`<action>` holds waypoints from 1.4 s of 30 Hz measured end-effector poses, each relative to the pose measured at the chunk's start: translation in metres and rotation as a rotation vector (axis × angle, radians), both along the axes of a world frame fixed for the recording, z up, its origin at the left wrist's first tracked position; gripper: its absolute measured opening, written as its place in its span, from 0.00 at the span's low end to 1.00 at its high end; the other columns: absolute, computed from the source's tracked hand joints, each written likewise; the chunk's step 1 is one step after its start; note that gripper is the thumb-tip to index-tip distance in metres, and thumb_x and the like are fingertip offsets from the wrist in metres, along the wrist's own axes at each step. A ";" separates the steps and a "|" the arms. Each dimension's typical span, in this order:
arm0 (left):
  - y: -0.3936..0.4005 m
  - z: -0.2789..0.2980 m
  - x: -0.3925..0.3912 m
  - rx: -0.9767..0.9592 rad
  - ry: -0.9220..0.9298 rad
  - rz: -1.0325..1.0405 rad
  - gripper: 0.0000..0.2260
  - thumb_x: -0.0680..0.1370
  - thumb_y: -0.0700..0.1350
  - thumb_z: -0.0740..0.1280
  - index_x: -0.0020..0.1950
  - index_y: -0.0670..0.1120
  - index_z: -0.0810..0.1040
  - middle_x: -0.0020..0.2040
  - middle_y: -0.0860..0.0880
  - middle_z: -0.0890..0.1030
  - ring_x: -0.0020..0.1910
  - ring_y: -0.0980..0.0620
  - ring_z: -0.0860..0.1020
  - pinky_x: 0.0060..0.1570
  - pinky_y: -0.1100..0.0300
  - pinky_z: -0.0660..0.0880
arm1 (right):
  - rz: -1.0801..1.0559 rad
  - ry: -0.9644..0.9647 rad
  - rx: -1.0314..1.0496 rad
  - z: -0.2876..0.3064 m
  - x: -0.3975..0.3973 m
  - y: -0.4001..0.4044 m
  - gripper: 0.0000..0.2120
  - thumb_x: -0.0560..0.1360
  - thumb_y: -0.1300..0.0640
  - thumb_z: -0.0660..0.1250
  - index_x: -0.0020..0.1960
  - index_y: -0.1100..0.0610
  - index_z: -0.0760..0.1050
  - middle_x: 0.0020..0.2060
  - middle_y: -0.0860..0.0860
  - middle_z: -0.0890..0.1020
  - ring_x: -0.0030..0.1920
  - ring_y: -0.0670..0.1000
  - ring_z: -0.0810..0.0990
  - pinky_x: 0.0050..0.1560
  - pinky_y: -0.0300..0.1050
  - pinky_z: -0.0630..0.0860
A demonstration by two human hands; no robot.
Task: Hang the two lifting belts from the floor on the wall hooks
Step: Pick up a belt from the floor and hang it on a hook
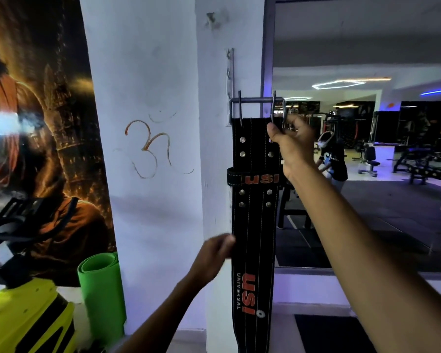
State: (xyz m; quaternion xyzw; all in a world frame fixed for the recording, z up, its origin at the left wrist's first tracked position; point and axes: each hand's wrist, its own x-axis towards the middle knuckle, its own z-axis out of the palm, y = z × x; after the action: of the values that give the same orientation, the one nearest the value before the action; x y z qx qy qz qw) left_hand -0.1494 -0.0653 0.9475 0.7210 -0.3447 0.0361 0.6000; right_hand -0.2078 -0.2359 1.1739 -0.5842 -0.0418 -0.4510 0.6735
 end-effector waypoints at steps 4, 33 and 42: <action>-0.017 0.093 -0.006 -0.395 -0.177 0.165 0.14 0.83 0.53 0.55 0.62 0.47 0.74 0.48 0.50 0.83 0.46 0.51 0.83 0.48 0.56 0.81 | -0.021 -0.043 -0.023 -0.012 0.010 -0.011 0.26 0.72 0.68 0.71 0.64 0.57 0.62 0.40 0.48 0.79 0.39 0.43 0.80 0.36 0.32 0.76; -0.070 0.198 0.244 -0.383 -0.422 0.311 0.05 0.76 0.38 0.71 0.48 0.40 0.75 0.52 0.41 0.83 0.54 0.49 0.81 0.48 0.49 0.83 | -0.064 -0.112 -0.459 -0.024 0.252 -0.054 0.04 0.78 0.65 0.64 0.52 0.62 0.75 0.48 0.53 0.78 0.33 0.29 0.74 0.30 0.21 0.71; -0.097 0.228 0.338 -0.471 -0.422 0.302 0.04 0.76 0.39 0.70 0.47 0.42 0.76 0.49 0.44 0.83 0.55 0.50 0.81 0.46 0.61 0.79 | -0.230 -0.186 -0.482 0.002 0.350 -0.069 0.03 0.77 0.63 0.65 0.49 0.63 0.75 0.42 0.46 0.78 0.47 0.45 0.75 0.47 0.27 0.69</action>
State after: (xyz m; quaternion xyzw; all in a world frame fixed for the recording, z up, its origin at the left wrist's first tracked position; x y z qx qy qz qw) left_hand 0.1886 -0.1620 1.1757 0.5823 -0.3330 0.3510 0.6533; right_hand 0.1420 -0.3048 1.1756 -0.6844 -0.1431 -0.5531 0.4530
